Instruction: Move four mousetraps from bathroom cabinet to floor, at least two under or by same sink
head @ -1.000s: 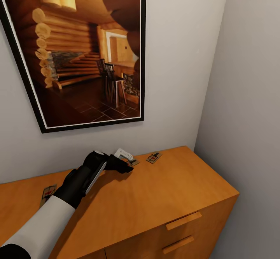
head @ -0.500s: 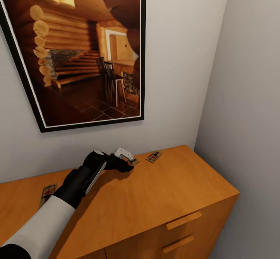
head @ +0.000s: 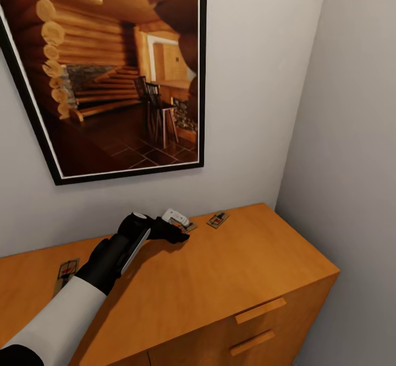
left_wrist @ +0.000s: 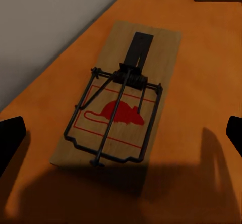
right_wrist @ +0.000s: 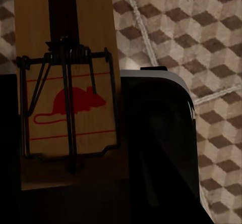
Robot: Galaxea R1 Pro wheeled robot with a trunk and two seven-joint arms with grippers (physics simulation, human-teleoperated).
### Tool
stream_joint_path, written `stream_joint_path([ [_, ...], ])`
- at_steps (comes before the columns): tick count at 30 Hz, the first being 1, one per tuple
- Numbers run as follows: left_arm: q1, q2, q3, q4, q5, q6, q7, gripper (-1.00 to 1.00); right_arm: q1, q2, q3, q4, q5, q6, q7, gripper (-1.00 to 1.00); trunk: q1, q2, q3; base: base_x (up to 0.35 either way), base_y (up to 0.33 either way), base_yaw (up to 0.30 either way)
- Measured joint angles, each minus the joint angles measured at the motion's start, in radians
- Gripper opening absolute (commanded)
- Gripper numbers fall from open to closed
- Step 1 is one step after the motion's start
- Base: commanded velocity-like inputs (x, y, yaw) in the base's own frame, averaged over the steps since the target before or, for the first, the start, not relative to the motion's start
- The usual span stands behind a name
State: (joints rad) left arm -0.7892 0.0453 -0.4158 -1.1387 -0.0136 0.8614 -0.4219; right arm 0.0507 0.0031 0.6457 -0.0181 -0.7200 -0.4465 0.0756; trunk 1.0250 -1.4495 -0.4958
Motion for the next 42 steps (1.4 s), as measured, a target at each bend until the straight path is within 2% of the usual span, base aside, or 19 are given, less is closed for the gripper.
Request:
stream_joint_path([
  [26, -0.001, 0.000, 0.000, -0.009, 0.007, 0.001, 0.000, 1.00, 0.000, 0.000, 0.000, -0.001, 0.000, 0.000, 0.000, -1.00, 0.000, 0.000, -0.029, 0.000, 0.000, 0.000],
  [42, -0.001, 0.000, -0.001, -0.013, 0.003, -0.001, 0.001, 1.00, 0.000, 0.000, 0.000, 0.000, 0.000, 0.000, 0.000, -1.00, 0.000, 0.000, -0.031, 0.000, 0.000, 0.000],
])
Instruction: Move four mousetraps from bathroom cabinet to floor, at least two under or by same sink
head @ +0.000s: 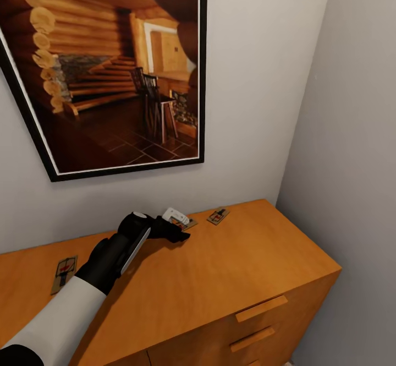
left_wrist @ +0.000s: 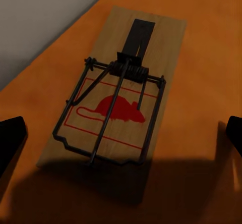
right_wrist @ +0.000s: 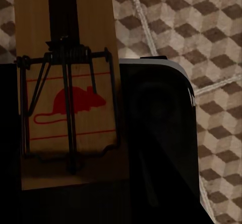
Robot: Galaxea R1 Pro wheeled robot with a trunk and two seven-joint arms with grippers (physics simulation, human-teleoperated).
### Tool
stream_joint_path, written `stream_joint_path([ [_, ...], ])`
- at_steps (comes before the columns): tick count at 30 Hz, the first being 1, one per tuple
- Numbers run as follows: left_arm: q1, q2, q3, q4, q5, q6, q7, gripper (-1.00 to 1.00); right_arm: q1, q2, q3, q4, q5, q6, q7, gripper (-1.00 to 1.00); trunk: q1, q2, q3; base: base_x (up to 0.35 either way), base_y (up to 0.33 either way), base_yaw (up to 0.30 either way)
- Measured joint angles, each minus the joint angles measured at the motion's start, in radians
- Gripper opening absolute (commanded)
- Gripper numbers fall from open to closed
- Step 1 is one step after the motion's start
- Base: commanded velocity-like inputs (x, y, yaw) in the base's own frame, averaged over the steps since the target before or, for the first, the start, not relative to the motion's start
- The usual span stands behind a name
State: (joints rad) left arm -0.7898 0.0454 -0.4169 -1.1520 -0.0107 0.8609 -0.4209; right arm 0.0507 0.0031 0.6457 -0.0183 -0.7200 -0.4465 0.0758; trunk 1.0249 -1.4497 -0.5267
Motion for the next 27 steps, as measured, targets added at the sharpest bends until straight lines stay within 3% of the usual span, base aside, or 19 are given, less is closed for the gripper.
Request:
stream_joint_path([
  [21, 0.000, 0.002, 0.000, 0.000, 0.005, -0.001, -0.001, 1.00, 0.000, 0.000, 0.000, 0.000, 0.000, 0.000, 0.000, -1.00, 0.000, 0.000, -0.001, 0.000, 0.000, 0.000],
  [22, 0.000, 0.004, 0.000, 0.000, 0.010, -0.001, -0.002, -1.00, 0.000, 0.000, 0.000, 0.000, 0.000, 0.000, 0.000, -1.00, 0.000, 0.000, -0.001, 0.000, 0.000, 0.000],
  [27, 0.000, 0.015, 0.000, -0.004, 0.014, -0.001, -0.002, -1.00, 0.000, 0.000, 0.000, 0.000, 0.000, 0.000, 0.000, -1.00, 0.000, 0.000, -0.001, 0.000, 0.000, 0.000],
])
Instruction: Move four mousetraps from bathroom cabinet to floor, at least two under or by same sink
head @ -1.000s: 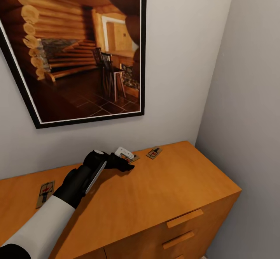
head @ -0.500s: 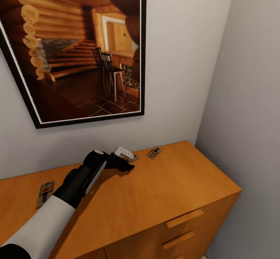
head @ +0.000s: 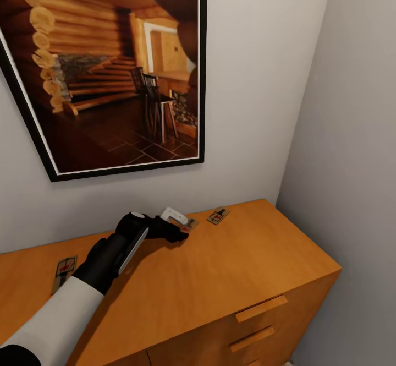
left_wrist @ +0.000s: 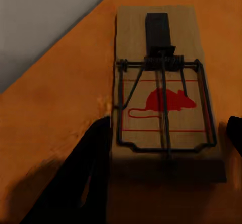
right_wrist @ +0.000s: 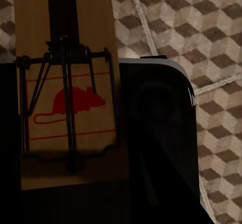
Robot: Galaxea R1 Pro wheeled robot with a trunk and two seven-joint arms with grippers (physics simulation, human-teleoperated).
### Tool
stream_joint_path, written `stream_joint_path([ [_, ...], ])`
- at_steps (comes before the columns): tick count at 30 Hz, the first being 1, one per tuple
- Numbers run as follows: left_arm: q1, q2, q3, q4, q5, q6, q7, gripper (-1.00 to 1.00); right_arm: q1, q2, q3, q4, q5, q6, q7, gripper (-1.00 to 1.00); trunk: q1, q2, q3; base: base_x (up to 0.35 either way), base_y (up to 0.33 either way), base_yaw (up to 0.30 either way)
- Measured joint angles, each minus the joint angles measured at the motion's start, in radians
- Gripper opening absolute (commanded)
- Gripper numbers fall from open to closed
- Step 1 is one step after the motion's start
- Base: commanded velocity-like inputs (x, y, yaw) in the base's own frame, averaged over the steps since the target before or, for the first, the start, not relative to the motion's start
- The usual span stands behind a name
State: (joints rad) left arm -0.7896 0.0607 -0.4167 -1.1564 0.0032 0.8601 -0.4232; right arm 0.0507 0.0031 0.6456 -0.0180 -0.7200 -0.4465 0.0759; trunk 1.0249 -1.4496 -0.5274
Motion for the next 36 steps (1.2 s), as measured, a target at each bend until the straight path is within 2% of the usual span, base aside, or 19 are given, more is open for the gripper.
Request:
stream_joint_path([
  [14, 0.000, 0.007, -0.001, -0.003, 0.004, 0.002, 0.000, -1.00, 0.000, 0.002, 0.000, -0.001, 0.000, 0.000, 0.000, -1.00, 0.000, 0.000, 0.000, 0.000, 0.000, 0.000],
  [24, 0.000, 0.006, 0.001, -0.004, -0.011, 0.000, 0.002, -1.00, 0.000, 0.001, 0.000, -0.001, 0.000, 0.000, 0.000, -1.00, 0.000, 0.000, 0.000, 0.000, 0.000, 0.000],
  [36, 0.000, 0.006, 0.000, -0.058, -0.014, 0.007, 0.002, -1.00, 0.000, 0.000, 0.000, -0.001, 0.000, 0.000, 0.000, -1.00, 0.000, 0.000, 0.000, 0.000, 0.000, 0.000],
])
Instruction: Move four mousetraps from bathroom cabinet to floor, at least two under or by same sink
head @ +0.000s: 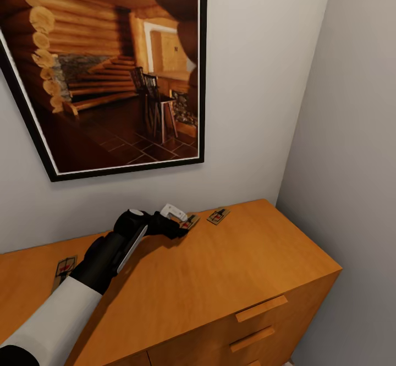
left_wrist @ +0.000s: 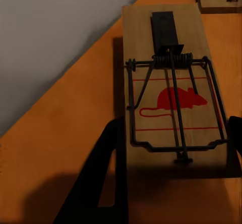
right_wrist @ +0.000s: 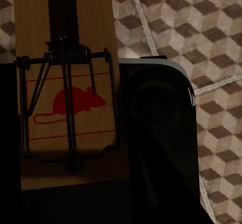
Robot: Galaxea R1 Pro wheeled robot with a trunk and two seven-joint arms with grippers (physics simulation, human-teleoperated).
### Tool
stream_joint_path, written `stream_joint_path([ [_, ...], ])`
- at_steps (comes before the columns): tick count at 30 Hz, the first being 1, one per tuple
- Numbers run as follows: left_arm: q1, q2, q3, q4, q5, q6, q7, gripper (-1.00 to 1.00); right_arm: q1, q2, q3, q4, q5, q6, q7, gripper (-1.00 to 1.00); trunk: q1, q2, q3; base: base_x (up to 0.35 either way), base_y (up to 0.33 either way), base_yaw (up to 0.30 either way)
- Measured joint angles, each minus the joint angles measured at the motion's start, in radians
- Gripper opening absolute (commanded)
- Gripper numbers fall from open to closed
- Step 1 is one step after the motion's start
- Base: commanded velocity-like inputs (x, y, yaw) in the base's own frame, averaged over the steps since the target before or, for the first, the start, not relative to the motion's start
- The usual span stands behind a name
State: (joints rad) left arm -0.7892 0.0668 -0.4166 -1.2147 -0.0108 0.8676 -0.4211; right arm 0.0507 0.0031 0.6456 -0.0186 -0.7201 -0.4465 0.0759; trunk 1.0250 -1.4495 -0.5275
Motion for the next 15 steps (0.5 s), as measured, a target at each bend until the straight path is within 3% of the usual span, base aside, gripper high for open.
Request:
stream_joint_path([
  [15, 0.000, 0.001, -0.001, -0.033, 0.001, 0.000, -0.006, -1.00, 0.000, 0.000, 0.000, 0.000, 0.000, 0.000, 0.000, -1.00, 0.000, 0.000, 0.000, -0.001, 0.000, 0.000],
])
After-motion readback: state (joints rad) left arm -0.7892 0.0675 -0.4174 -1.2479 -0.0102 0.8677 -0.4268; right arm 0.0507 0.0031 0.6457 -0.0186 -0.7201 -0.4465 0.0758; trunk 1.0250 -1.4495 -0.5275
